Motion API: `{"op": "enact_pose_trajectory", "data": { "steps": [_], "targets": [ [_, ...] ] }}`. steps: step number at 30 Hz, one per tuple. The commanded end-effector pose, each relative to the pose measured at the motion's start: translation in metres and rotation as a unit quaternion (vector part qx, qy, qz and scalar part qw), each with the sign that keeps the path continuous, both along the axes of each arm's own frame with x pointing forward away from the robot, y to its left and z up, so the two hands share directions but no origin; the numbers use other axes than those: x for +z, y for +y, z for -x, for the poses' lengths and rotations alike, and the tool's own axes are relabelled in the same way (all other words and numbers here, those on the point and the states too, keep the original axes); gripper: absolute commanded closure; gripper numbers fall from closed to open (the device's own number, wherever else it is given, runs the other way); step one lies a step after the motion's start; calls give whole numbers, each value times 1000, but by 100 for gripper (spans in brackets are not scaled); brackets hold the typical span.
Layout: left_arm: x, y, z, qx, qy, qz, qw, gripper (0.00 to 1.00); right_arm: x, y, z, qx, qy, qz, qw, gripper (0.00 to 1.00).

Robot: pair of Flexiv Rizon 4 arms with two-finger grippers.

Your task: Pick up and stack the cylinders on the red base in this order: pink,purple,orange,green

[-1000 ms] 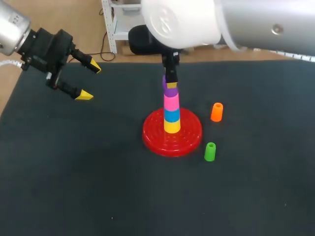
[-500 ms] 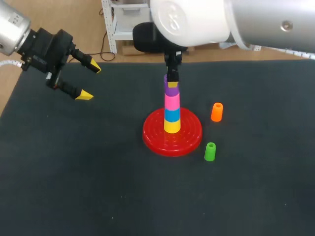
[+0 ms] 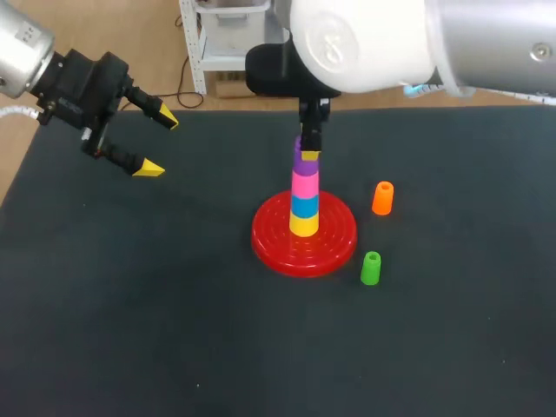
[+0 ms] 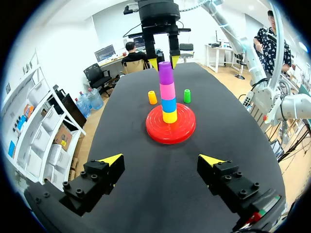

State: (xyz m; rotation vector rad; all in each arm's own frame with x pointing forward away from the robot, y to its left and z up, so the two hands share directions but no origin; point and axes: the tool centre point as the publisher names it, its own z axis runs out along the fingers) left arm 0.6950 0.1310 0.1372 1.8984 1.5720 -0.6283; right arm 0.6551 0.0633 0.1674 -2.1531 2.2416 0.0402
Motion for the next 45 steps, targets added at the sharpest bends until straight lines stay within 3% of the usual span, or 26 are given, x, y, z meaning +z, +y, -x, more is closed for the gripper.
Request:
{"op": "enact_pose_trajectory", "data": {
  "steps": [1,14,16,17,18,30,37,45],
  "targets": [
    [0,0,-1,0,0,-1,1000,0,-14,0,-1,-3,3,-4,1000,100],
    [0,0,-1,0,0,-1,1000,0,-14,2,-4,-14,-10,-14,1000,100],
    [0,0,-1,0,0,-1,1000,0,-11,2,-3,-12,-9,-13,1000,55],
    [0,0,-1,0,0,-1,1000,0,-9,3,-3,-9,-14,-14,1000,7],
    [0,0,-1,0,0,-1,1000,0,-7,3,-3,-8,-14,-12,1000,0],
    [0,0,-1,0,0,-1,1000,0,30,-1,-6,-16,-57,-48,997,0],
    [0,0,-1,0,0,-1,1000,0,54,-41,-14,-65,-109,-71,989,0],
    [0,0,-1,0,0,-1,1000,0,40,-85,-14,-121,-94,-66,986,0]
  ]
}}
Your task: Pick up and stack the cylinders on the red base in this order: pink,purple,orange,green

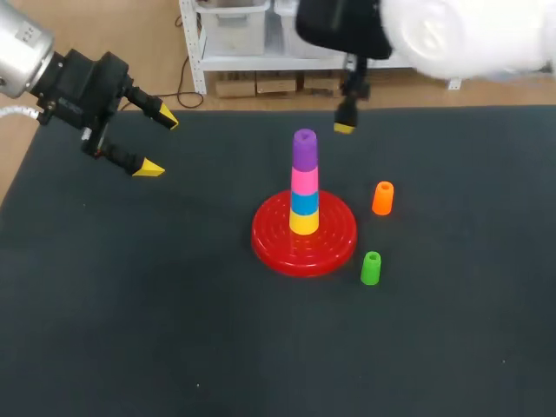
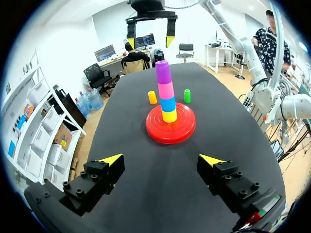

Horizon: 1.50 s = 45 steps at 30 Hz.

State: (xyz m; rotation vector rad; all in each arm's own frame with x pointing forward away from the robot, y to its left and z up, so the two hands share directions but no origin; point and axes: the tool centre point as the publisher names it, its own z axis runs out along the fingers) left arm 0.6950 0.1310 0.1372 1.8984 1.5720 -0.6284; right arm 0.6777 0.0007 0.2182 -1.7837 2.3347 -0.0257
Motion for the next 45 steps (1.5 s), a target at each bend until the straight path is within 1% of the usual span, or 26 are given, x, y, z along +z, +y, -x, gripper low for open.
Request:
{"op": "enact_pose_trajectory", "data": {
  "steps": [1,2,6,7,10,15,16,20,21,22,24,25,29,30,32,33,35,42,45],
  "targets": [
    [0,0,-1,0,0,-1,1000,0,-14,-26,8,-7,-14,-31,999,0],
    [0,0,-1,0,0,-1,1000,0,-17,-28,9,-13,-1,-43,999,0],
    [0,0,-1,0,0,-1,1000,0,-36,-39,7,-23,19,-55,998,0],
    [0,0,-1,0,0,-1,1000,0,-42,-42,6,-29,19,-49,998,0],
    [0,0,-1,0,0,-1,1000,0,-65,-46,6,-36,41,-40,998,0],
    [0,0,-1,0,0,-1,1000,0,-99,-48,5,-43,64,-21,997,0],
    [0,0,-1,0,0,-1,1000,0,-105,-49,5,-41,63,-16,997,0],
    [0,0,-1,0,0,-1,1000,0,-123,-53,6,-53,82,-4,995,0],
    [0,0,-1,0,0,-1,1000,0,-127,-55,6,-57,87,2,995,0],
    [0,0,-1,0,0,-1,1000,0,-130,-56,6,-62,82,11,995,0],
    [0,0,-1,0,0,-1,1000,0,-135,-57,6,-71,92,6,993,0],
    [0,0,-1,0,0,-1,1000,0,-136,-58,6,-74,84,12,994,0],
    [0,0,-1,0,0,-1,1000,0,-148,-62,0,-98,97,7,990,0],
    [0,0,-1,0,0,-1,1000,0,-150,-62,0,-102,110,-7,989,0],
    [0,0,-1,0,0,-1,1000,0,-152,-60,-2,-99,98,3,990,0],
    [0,0,-1,0,0,-1,1000,0,-154,-60,-4,-106,103,-3,989,0],
    [0,0,-1,0,0,-1,1000,0,-161,-62,-7,-112,102,7,988,0],
    [0,0,-1,0,0,-1,1000,0,-177,-63,-13,-125,104,8,987,0],
    [0,0,-1,0,0,-1,1000,0,-183,-65,-15,-125,100,21,987,0]
  ]
}}
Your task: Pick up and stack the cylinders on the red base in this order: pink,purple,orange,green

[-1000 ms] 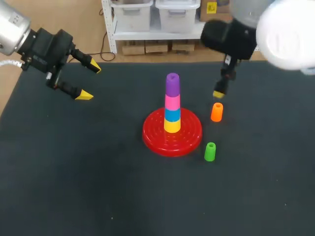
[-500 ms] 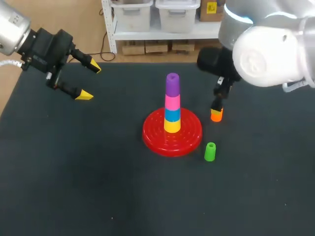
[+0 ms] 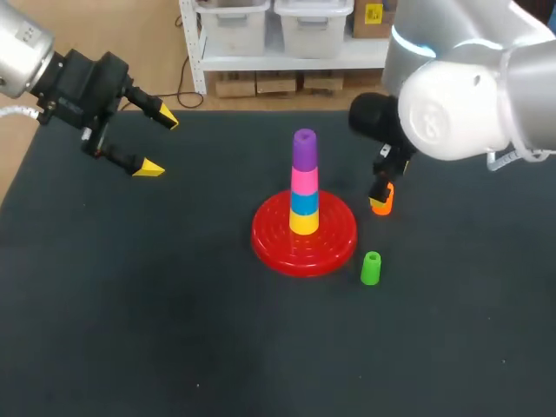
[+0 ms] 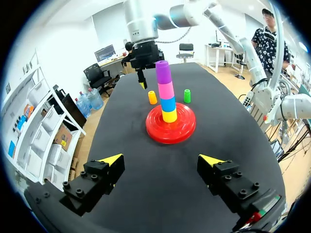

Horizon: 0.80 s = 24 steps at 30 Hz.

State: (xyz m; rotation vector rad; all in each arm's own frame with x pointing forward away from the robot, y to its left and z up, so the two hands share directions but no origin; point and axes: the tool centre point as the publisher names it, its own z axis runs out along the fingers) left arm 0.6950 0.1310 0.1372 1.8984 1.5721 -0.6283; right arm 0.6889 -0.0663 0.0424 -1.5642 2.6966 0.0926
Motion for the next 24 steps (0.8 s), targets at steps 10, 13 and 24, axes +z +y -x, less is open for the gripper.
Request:
{"op": "enact_pose_trajectory", "data": {
  "steps": [10,13,24],
  "targets": [
    [0,0,-1,0,0,-1,1000,0,-20,-4,-13,-17,-4,14,1000,0],
    [0,0,-1,0,0,-1,1000,0,-21,-2,-15,-19,-5,11,1000,0],
    [0,0,-1,0,0,-1,1000,0,-25,-3,-19,-20,0,14,1000,0]
  ]
}}
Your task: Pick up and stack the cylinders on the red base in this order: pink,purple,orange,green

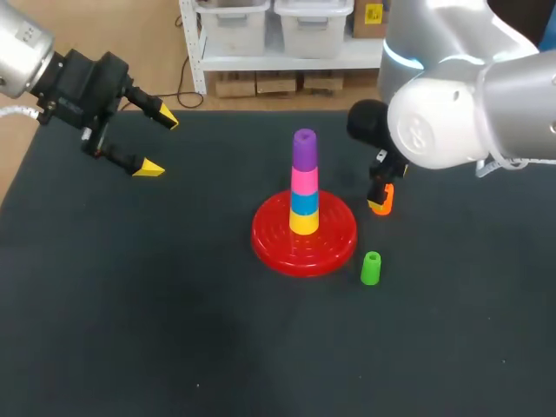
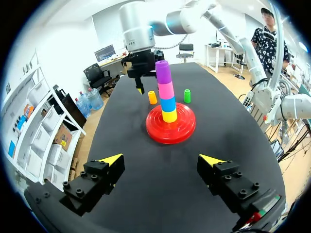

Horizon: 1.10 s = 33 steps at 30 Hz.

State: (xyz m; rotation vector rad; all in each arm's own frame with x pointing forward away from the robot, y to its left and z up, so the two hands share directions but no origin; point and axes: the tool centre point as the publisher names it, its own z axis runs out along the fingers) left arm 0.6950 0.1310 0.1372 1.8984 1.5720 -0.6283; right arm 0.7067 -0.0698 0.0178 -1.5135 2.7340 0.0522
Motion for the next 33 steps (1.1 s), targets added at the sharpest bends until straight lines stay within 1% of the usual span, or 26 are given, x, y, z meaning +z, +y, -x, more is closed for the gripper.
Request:
{"op": "enact_pose_trajectory", "data": {
  "steps": [1,7,8,9,10,11,12,13,19,28,31,33],
  "targets": [
    [0,0,-1,0,0,-1,1000,0,-1,1,-1,0,3,2,1000,0],
    [0,0,-1,0,0,-1,1000,0,-3,0,-1,0,5,2,1000,0],
    [0,0,-1,0,0,-1,1000,0,-3,0,-1,1,5,3,1000,9],
    [0,0,-1,0,0,-1,1000,0,-3,0,-2,1,5,3,1000,29],
    [0,0,-1,0,0,-1,1000,0,-3,0,-2,1,5,3,1000,61],
    [0,0,-1,0,0,-1,1000,0,-3,1,-2,3,5,3,1000,73],
    [0,0,-1,0,0,-1,1000,0,-3,1,-2,4,6,3,1000,93],
    [0,0,-1,0,0,-1,1000,0,-3,1,-2,4,6,4,1000,100],
    [0,0,-1,0,0,-1,1000,0,-4,3,1,9,9,5,1000,100],
    [0,0,-1,0,0,-1,1000,0,-8,5,11,15,17,5,1000,100],
    [0,0,-1,0,0,-1,1000,0,-3,3,10,17,8,5,1000,100],
    [0,0,-1,0,0,-1,1000,0,7,2,10,19,-3,5,1000,100]
  ]
}}
